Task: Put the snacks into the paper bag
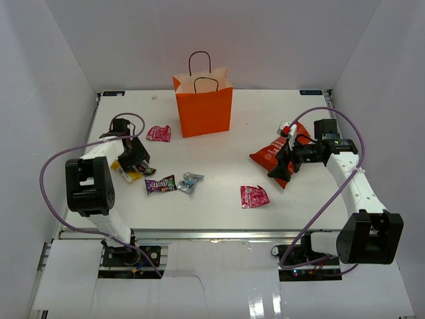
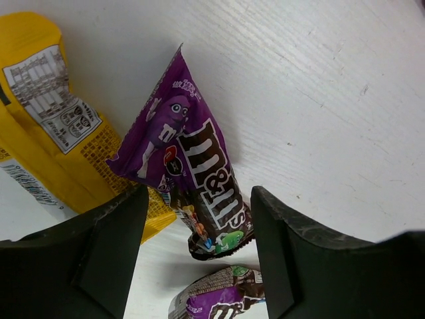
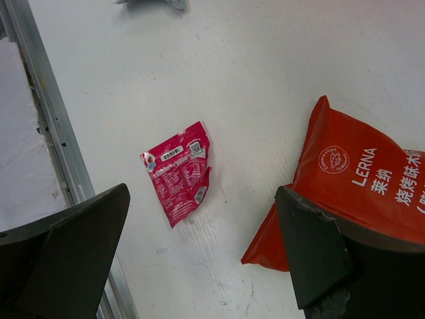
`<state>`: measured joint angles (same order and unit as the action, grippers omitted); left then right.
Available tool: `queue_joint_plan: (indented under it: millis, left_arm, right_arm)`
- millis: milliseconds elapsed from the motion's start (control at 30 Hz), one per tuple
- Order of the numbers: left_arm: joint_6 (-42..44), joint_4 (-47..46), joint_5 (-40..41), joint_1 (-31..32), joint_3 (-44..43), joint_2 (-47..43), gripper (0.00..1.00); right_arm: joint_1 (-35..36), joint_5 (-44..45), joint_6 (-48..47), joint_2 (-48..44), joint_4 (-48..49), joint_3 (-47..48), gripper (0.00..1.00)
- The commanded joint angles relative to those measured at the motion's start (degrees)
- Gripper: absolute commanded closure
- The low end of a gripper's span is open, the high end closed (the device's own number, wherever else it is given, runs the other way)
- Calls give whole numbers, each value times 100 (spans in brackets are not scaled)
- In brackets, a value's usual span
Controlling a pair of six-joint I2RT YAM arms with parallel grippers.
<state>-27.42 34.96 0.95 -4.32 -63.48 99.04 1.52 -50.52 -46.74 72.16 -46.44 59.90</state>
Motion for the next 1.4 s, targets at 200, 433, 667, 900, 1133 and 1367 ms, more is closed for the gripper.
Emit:
queue_joint_plan:
  millis: [200, 433, 667, 900, 1133, 1367]
  left_arm:
    - [88, 46, -359, 1, -419, -228, 27]
    - [70, 90, -306, 1, -366, -26, 28]
    - [114, 134, -288, 1, -331, 123, 30]
    - [105, 160, -297, 27, -270, 194, 33]
    - [114, 125, -350, 54, -287, 212, 41]
    - [184, 90, -438, 63, -349, 54, 72]
  right_arm:
    - [6, -195, 86, 26, 100, 250, 4]
    - [-2, -186, 86, -26, 108, 242, 4]
    - [-2, -204, 86, -44, 108, 206, 4]
    - [6, -212, 95, -27, 100, 242, 4]
    - [6, -212, 104, -35, 108, 233, 4]
    - [6, -221, 121, -70, 100, 242, 4]
